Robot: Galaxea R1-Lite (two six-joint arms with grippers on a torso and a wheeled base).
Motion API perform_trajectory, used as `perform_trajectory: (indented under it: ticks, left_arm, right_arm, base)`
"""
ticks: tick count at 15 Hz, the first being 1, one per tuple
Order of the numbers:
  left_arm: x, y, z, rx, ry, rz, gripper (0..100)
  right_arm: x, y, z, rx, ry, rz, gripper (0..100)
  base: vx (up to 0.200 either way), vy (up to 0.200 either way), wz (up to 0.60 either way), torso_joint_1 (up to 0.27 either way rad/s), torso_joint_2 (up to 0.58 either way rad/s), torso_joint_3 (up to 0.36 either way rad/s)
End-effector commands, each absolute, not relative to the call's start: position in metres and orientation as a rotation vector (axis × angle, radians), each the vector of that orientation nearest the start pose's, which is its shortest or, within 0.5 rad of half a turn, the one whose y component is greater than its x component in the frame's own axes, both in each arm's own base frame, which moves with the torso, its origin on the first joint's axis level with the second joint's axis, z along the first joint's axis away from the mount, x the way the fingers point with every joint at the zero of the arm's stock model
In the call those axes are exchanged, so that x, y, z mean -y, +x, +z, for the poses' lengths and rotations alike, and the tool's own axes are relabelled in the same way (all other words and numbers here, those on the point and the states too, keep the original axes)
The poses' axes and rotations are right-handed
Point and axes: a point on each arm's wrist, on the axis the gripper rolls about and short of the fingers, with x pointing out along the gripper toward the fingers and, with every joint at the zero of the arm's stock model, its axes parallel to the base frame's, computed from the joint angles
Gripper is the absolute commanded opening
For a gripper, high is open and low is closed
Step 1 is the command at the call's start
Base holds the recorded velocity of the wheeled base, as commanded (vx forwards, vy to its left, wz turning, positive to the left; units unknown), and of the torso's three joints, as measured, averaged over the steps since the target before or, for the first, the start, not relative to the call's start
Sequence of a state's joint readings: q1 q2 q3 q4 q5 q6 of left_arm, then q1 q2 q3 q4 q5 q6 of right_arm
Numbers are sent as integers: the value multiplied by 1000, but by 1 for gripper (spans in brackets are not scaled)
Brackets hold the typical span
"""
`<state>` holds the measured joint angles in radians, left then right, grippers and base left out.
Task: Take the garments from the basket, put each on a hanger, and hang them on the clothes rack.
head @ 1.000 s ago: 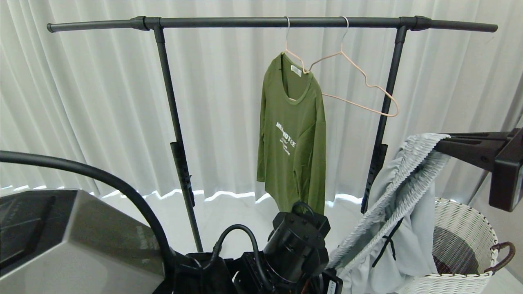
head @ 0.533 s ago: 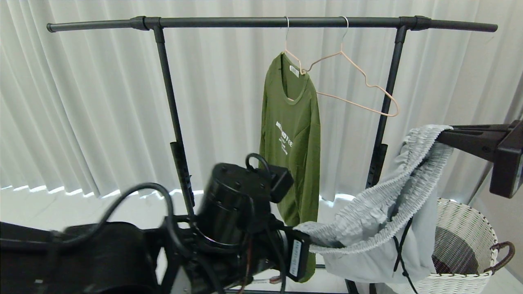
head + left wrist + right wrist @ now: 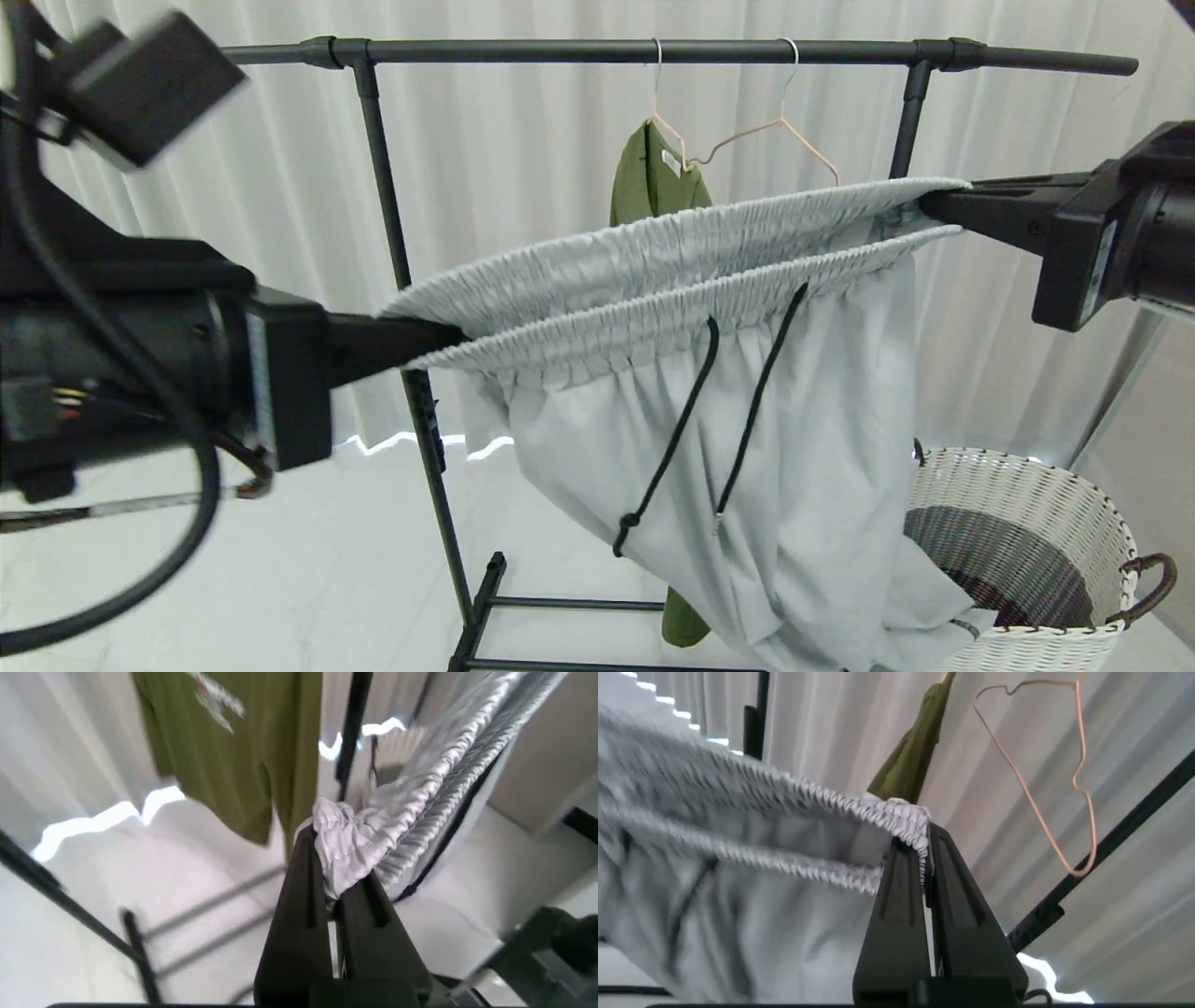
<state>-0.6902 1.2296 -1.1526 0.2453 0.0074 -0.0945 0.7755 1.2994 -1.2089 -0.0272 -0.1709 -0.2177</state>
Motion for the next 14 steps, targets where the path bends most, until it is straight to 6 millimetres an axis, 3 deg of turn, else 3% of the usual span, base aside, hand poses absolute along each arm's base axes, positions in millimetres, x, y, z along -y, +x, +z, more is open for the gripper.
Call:
perform_trajectory:
  ticks: [1,5,8,11,14]
  left_arm:
    - [93,117,342,-218,37,-645,0]
    - [97,125,355,-169,100,-595,0]
    - [103,133,345,-197,168,-571,0]
    - [110,142,347,-192,199,-572,0]
    - [114,147,343,-210,205,-554,0]
  right_arm:
    - [-140,150,352,4,-248,598,0]
    - [-124,142,376,39,-230,563,0]
    - [-108,133,380,17,-239,532,0]
    - [-98,124,385,-23,-253,527,0]
    - [-88,132,382,-80,-270,451,0]
  base:
    - [0,0,0,0,0,0]
    - [0,0,0,0,0,0]
    - [0,0,0,0,0,0]
    - [0,0,0,0,0,0]
    - [0,0,0,0,0,0]
